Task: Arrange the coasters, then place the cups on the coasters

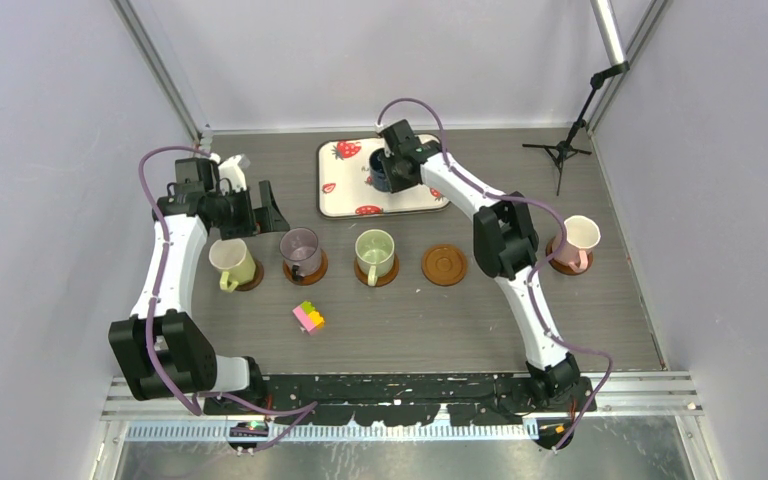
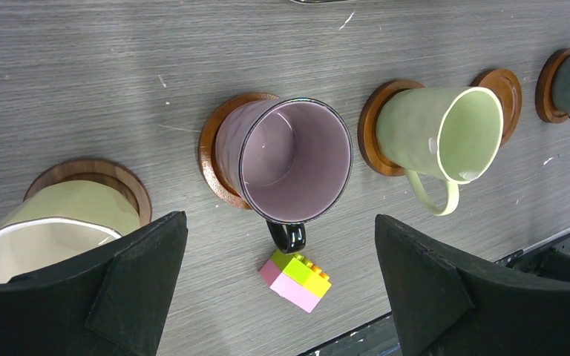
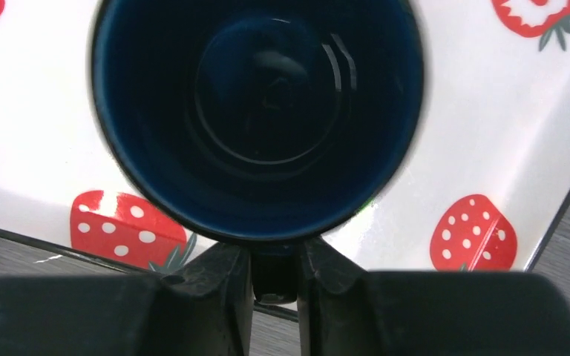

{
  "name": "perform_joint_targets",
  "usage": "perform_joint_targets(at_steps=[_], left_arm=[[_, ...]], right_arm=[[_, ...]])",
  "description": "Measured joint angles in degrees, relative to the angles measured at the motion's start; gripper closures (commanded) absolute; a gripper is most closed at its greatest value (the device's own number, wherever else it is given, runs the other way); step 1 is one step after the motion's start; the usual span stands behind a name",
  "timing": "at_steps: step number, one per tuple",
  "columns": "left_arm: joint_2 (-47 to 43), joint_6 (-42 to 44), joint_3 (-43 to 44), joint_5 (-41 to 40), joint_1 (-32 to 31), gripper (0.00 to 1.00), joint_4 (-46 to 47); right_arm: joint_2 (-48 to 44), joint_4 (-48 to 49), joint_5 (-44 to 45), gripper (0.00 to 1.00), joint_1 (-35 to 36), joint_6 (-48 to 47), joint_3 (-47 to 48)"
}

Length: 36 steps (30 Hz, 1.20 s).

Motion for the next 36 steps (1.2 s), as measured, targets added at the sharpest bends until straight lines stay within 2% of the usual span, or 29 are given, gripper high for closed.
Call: perform_joint_targets(at_steps=[4,5,10,18,23,30,36], left_arm=[[0.0,0.0,-0.2,-0.3,0.0,0.0,0.0],[0.0,0.0,-0.2,-0.4,0.0,0.0,0.0],[0.0,0.1,-0.2,-0.4,0.0,0.0,0.0],[-0.6,0.0,-0.2,-0.4,0.0,0.0,0.0],[-1.6,-0.1,-0.5,-0.7,0.0,0.0,0.0],[-2.7,0.0,-0.5,-1.5,0.0,0.0,-0.5],[-3.2,-0.3,-0.4,-1.8,0.0,0.0,-0.7]], right_arm=[[0.3,-1.2,-0.9,0.98,-0.5,0.7,0.3],[0.3,-1.4,-1.2,0.99,-0.7,1.0,0.5],[-0.9,-1.3,-2.0,1.0,-1.3,1.0,-1.0],[-12.4,-3.0,-0.2,1.0,-1.6,2.8,-13.6],[-22.3,-3.2,5.1,1.0,-1.6,7.6,-19.4],[-40.7,-2.3,8.9,1.0,-1.4,13.2,-33.4],[-51.9,-1.9,10.8,1.0,1.1,17.2,-46.9]])
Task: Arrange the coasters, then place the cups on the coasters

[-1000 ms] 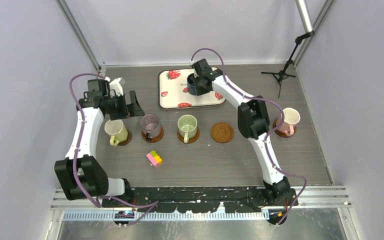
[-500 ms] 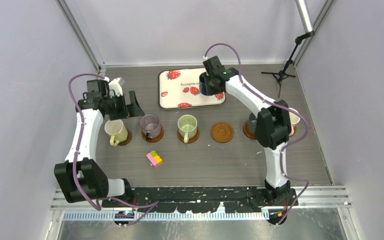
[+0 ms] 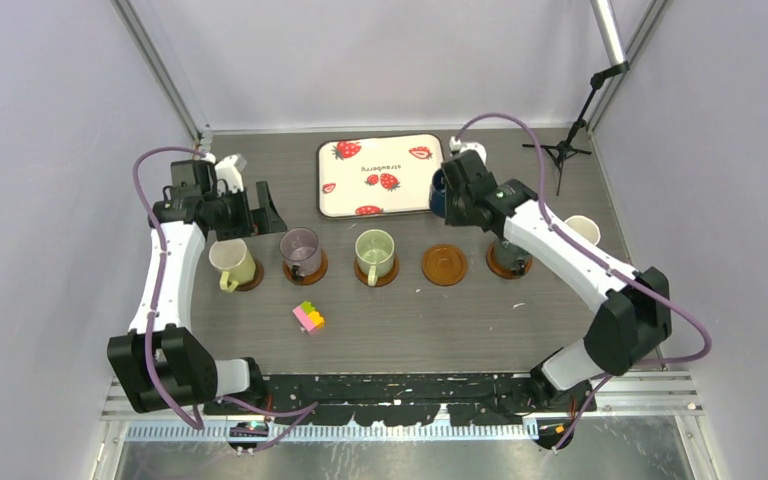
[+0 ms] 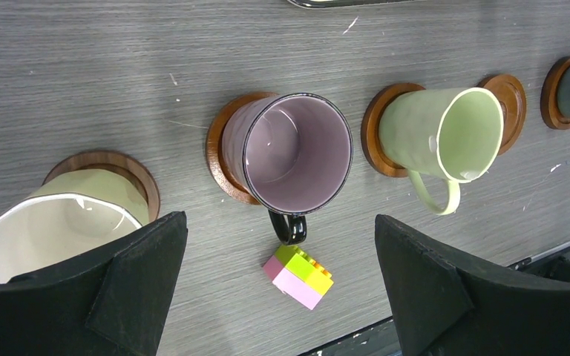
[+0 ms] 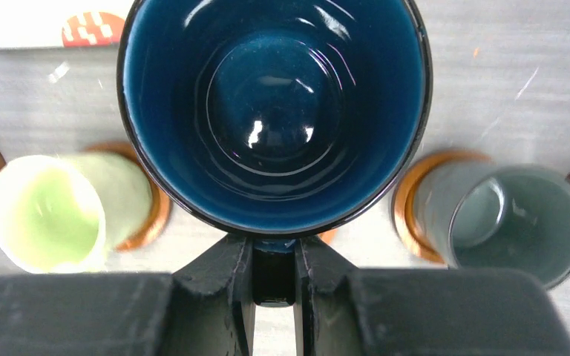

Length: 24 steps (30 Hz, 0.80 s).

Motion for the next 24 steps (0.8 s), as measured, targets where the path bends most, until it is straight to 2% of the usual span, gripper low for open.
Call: perform_joint_targets(at_steps=[8,17,24], left_arm=[[-1.2,-0.2,0.7,-1.7,0.0,0.0,-0.7],[-1.6,0.3,4.9,-3.3,-0.7,0.0,-1.5],[-1.3,0.3,7.1,-4.9,-3.6,0.0,-1.5]], right_arm=[[-10.0,-0.3,2.3,1.0,6.8,3.3,-13.4],[-10.8,2.7,2.6,1.0,7.5,5.8,-20.3],[-10.8,4.6,2.6,1.0,7.7,7.5,-23.2]])
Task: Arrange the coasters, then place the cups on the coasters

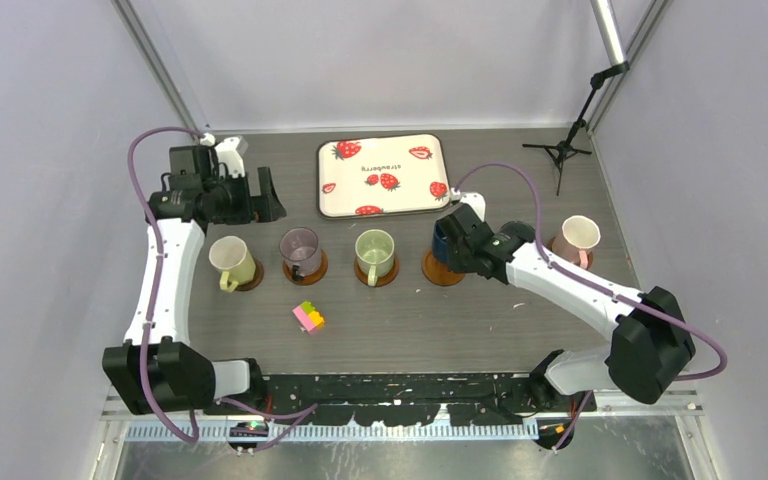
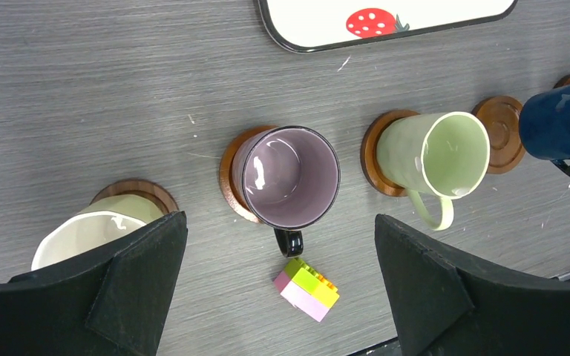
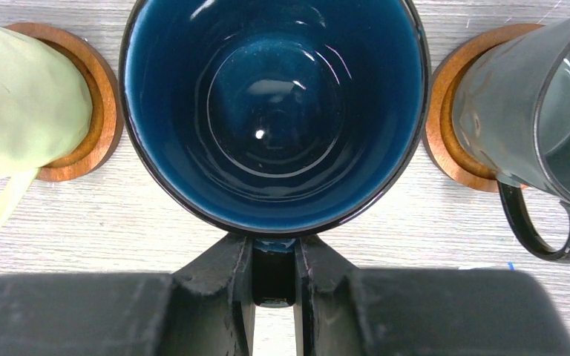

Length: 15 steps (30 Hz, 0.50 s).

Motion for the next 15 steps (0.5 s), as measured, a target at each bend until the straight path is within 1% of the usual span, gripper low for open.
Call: perform_joint_targets(at_steps=[10,15], left_arm=[[1.1,-0.2,0.0,-1.8,-1.1,0.0,0.0],[1.1,0.0,0.0,-3.0,-1.8,0.0,0.0]], right_arm=[[1.0,2.8,-0.2,1.0,0.8,2.1,-2.0],[3.4,3.3,-0.4,1.0,0.9,3.0,-2.9]])
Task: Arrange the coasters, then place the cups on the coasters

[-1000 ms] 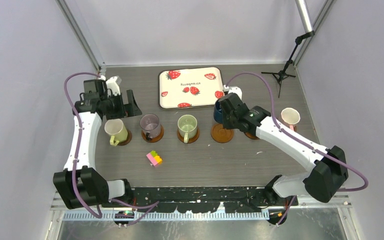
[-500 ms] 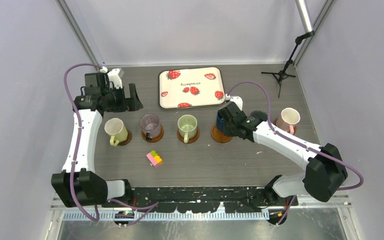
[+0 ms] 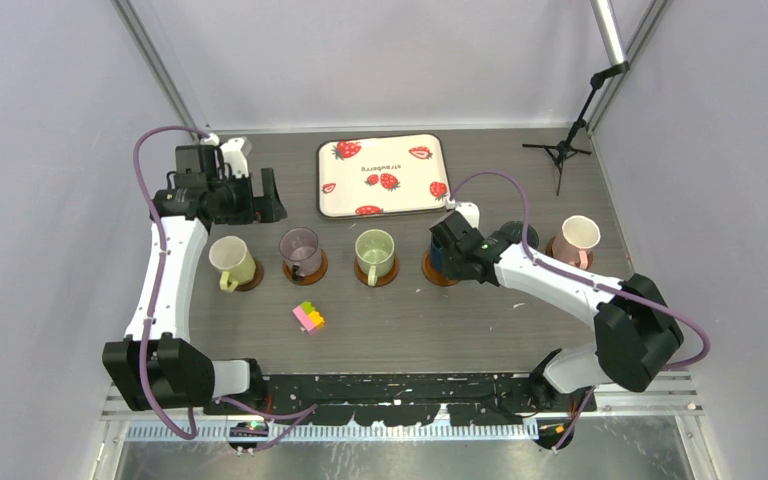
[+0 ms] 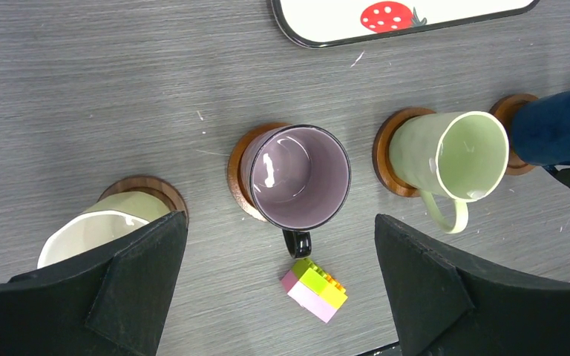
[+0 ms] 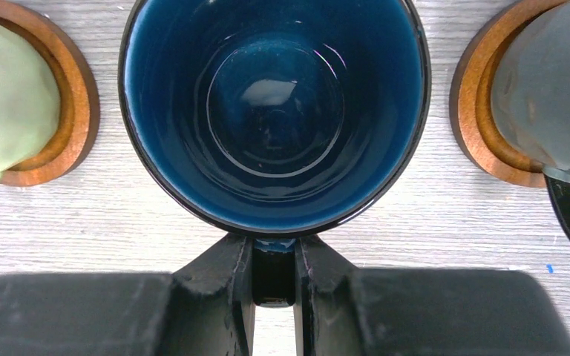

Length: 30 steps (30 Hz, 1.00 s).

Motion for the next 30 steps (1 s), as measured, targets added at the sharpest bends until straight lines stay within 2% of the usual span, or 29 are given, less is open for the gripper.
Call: perform_joint_targets(at_steps=[7,18,30], left_arm=[[-0.1,0.4,0.0,-1.2,0.0,0.0,0.0],[-0.3,1.2,-0.9,-1.8,0.0,0.0,0.2],[-0.4,1.4,-1.6,-4.2,0.0,0.0,0.5]], right_arm=[[2.9,1.4,-0.2,0.99,0.0,0.5,0.0],[3.1,2.0,-1.3,0.85,0.0,2.6,-0.2],[1.1,4.1,-3.1,0.89,0.0,3.4,-2.9]])
